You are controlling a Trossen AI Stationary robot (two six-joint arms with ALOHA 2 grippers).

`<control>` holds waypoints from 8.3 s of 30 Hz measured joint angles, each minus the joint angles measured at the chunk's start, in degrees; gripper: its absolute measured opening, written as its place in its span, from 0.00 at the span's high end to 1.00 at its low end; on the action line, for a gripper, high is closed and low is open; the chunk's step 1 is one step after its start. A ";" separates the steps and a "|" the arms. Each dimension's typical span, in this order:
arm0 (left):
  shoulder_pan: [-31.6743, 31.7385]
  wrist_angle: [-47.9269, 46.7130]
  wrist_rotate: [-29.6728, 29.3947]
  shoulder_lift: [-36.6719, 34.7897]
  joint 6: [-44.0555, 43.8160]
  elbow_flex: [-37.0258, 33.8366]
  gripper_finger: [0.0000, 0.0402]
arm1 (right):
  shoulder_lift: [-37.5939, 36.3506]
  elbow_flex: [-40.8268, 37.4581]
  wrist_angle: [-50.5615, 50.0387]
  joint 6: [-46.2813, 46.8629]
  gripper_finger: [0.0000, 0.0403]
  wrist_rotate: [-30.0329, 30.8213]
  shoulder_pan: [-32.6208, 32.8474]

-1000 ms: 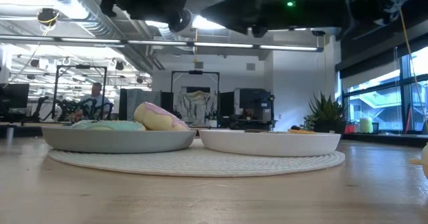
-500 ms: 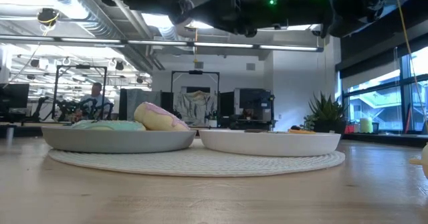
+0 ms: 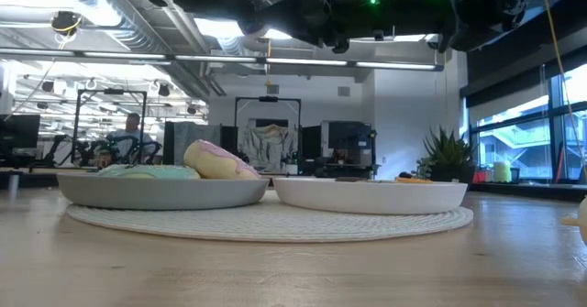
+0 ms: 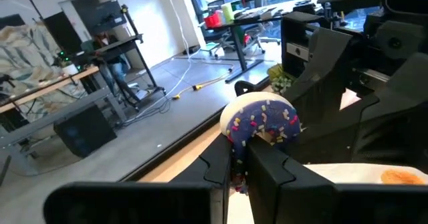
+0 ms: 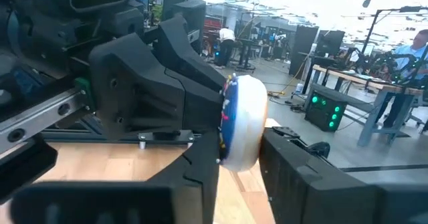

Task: Pick & Place donuts
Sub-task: Put the small violet donut on the white plate, then put the large white donut on the gray plate

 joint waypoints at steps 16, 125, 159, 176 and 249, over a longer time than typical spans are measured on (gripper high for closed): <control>0.00 -0.07 0.11 0.00 2.54 0.00 0.87 | -0.04 0.00 -0.50 -0.01 0.93 0.02 0.00; -5.18 -6.83 7.88 -4.87 0.61 0.00 0.63 | -2.87 2.51 -58.38 32.85 0.93 -39.28 -7.96; -4.81 -7.16 10.46 -4.85 0.68 0.00 0.63 | -0.96 2.51 -57.50 32.89 0.93 -38.14 -7.89; -4.81 -7.43 10.46 -4.85 0.61 0.00 0.63 | -0.96 4.60 -59.17 32.85 0.66 -38.42 -7.87; -1.16 -7.85 24.60 -4.85 0.57 0.00 0.62 | -14.89 2.40 -76.40 58.58 0.40 -8.06 33.08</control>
